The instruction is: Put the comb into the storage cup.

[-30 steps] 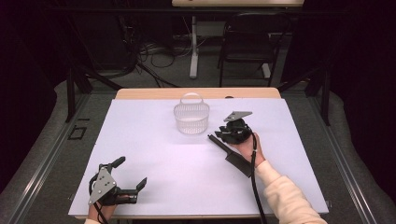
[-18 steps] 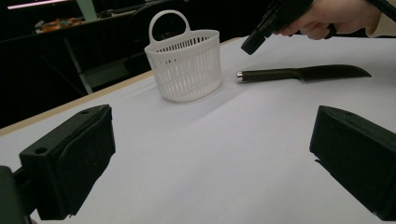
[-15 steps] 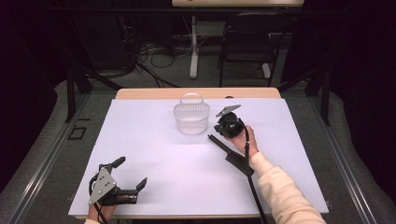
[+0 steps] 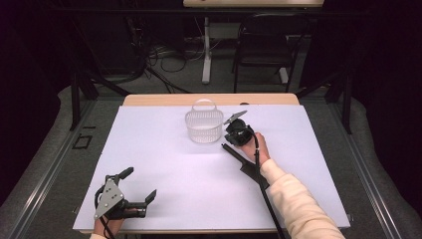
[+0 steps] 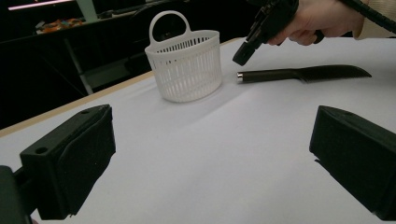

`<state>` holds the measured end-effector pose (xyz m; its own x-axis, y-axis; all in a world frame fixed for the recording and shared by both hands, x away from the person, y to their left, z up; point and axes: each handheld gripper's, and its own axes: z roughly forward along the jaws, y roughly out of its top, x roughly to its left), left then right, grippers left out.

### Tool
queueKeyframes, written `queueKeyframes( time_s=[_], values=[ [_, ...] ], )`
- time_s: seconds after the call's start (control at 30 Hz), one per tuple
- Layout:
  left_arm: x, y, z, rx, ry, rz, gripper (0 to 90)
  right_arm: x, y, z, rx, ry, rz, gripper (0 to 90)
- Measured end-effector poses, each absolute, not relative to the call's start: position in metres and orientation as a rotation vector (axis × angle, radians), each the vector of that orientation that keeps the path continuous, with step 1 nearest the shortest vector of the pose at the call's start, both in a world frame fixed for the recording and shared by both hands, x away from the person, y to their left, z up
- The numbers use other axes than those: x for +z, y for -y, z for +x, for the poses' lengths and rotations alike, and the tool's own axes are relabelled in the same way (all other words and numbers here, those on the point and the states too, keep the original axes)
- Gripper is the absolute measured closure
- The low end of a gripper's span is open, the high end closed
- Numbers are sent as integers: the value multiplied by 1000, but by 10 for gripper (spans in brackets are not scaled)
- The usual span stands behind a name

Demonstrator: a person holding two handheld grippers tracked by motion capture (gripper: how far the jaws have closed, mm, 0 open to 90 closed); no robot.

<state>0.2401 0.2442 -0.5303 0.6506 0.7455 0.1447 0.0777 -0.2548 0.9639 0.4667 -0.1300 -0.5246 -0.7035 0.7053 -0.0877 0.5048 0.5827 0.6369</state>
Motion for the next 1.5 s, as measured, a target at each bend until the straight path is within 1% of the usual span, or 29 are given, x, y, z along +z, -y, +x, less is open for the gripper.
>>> queueKeyframes(
  time_s=[0.57,1.03,1.5],
  values=[
    [-530,-244,240,735,-669,1732,5,-534,118,470,785,-2524,955,900],
    [-530,-245,240,735,-669,1732,6,-535,105,460,783,-2591,911,900],
    [-530,-245,240,735,-669,1732,5,-536,100,448,785,-2633,865,900]
  ],
)
